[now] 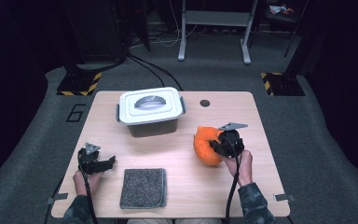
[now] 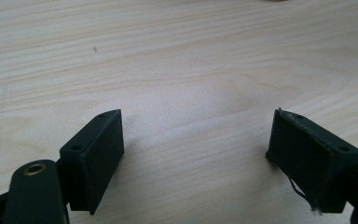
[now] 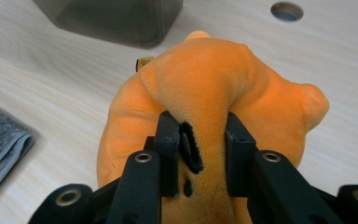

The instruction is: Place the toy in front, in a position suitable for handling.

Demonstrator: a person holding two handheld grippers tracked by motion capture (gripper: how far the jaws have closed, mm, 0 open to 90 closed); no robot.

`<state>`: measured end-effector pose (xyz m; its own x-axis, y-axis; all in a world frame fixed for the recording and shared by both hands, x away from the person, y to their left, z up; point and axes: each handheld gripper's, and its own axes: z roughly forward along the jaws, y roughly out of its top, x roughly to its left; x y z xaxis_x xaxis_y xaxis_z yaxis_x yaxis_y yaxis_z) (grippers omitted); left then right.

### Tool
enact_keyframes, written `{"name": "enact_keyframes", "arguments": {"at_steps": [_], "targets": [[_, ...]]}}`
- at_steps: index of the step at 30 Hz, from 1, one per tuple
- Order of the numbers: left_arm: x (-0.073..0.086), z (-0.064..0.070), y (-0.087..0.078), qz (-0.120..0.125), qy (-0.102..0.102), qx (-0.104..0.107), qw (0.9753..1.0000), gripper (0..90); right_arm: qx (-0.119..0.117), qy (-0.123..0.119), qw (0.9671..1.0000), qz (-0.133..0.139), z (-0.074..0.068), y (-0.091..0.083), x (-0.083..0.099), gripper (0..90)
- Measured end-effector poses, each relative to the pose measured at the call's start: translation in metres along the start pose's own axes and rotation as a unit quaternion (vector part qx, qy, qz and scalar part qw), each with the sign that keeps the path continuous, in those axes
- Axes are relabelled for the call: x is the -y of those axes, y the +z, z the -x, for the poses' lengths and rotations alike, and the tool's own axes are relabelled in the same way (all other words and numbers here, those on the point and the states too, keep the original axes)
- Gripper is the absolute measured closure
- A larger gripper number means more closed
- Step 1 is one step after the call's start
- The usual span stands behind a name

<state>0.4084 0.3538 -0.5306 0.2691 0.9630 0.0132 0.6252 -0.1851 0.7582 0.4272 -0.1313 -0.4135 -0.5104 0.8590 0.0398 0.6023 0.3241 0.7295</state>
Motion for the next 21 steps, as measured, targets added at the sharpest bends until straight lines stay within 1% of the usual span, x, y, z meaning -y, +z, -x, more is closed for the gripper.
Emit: {"name": "enact_keyframes", "arguments": {"at_steps": [2, 3, 6, 7, 9, 12, 14, 17, 18, 19, 20, 21], "targets": [[0.000, 0.000, 0.000, 0.000, -0.001, 0.000, 1.0000, 17.9, -0.003, -0.011, 0.9999, 0.002, 0.004, 0.004, -0.008, 71.7], [0.000, 0.000, 0.000, 0.000, -0.001, 0.000, 1.0000, 17.9, -0.003, -0.011, 0.9999, -0.001, 0.005, 0.006, -0.012, 71.6], [0.000, 0.000, 0.000, 0.000, 0.000, 0.000, 1.0000, 17.9, -0.006, -0.033, 0.9994, -0.003, 0.010, 0.014, -0.020, 71.1], [0.000, 0.000, 0.000, 0.000, 0.000, 0.000, 1.0000, 17.9, -0.009, -0.035, 0.9993, -0.004, 0.011, 0.017, -0.022, 70.9], [0.000, 0.000, 0.000, 0.000, -0.001, 0.000, 1.0000, 17.9, -0.015, -0.048, 0.9987, -0.005, 0.012, 0.024, -0.026, 70.5], [0.000, 0.000, 0.000, 0.000, 0.000, 0.000, 1.0000, 17.9, -0.017, -0.058, 0.9981, -0.007, 0.012, 0.034, -0.030, 70.3], [0.000, 0.000, 0.000, 0.000, 0.000, 0.000, 1.0000, 17.9, -0.020, -0.055, 0.9982, -0.012, 0.012, 0.041, -0.032, 69.9], [0.000, 0.000, 0.000, 0.000, 0.000, 0.000, 1.0000, 17.9, -0.020, -0.049, 0.9985, -0.011, 0.015, 0.054, -0.031, 68.8], [0.000, 0.000, 0.000, 0.000, 0.000, 0.000, 1.0000, 17.9, -0.020, -0.046, 0.9986, -0.018, 0.016, 0.058, -0.029, 68.1], [0.000, 0.000, 0.000, 0.000, 0.000, 0.000, 1.0000, 17.9, -0.020, -0.046, 0.9986, -0.018, 0.016, 0.058, -0.029, 68.1], [0.000, 0.000, 0.000, 0.000, 0.000, 0.000, 1.0000, 17.9, -0.019, -0.051, 0.9981, -0.030, 0.017, 0.068, -0.024, 65.4], [0.000, 0.000, 0.000, 0.000, 0.000, 0.000, 1.0000, 17.9, -0.017, -0.046, 0.9986, -0.021, 0.018, 0.070, -0.021, 63.9]]}}
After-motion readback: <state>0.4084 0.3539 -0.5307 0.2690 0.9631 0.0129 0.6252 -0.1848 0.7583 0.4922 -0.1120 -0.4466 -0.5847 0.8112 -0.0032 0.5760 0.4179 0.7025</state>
